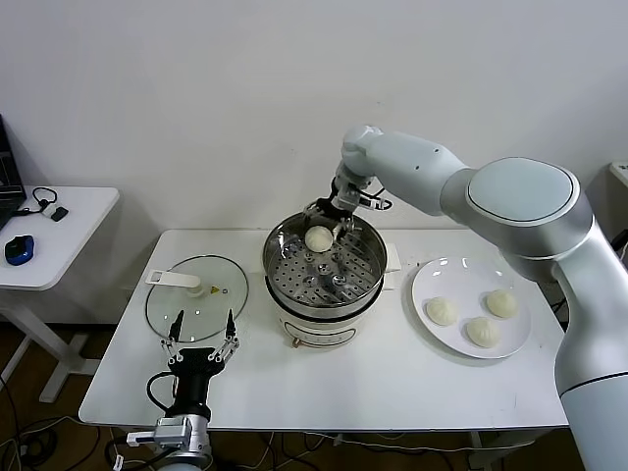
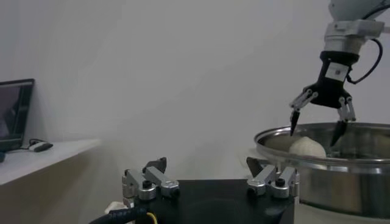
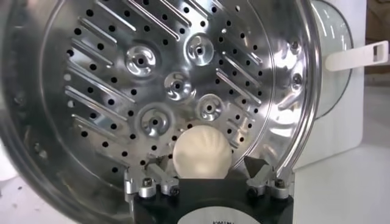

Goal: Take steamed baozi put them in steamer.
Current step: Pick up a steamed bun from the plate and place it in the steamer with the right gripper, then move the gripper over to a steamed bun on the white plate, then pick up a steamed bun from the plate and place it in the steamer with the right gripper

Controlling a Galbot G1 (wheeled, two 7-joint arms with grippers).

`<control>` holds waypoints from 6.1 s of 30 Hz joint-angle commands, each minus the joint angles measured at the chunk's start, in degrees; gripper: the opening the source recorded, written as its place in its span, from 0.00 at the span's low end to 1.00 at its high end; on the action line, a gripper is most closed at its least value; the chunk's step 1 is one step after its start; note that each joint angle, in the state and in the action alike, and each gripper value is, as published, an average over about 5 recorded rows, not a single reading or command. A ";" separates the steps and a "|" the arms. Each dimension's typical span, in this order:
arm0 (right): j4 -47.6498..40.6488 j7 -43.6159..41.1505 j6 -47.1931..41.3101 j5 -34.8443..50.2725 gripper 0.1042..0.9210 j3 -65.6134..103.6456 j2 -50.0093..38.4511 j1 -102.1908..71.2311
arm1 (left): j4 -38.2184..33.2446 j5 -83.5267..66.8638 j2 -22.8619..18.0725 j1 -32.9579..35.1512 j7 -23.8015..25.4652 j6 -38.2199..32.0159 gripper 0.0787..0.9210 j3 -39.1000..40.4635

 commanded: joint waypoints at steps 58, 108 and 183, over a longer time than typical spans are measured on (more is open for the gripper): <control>33.01 -8.72 -62.81 32.26 0.88 -7.22 -39.03 0.57 | 1.32 0.83 -2.37 0.53 0.23 0.02 0.88 -0.12; 22.07 -11.79 -59.52 25.96 0.77 4.12 -34.00 -10.83 | 0.84 1.35 -2.34 0.95 0.31 -0.02 0.88 -0.74; 21.89 -9.26 -66.84 48.31 0.62 -2.01 1.29 6.31 | -2.54 0.75 -1.47 1.70 1.28 1.05 0.88 -0.11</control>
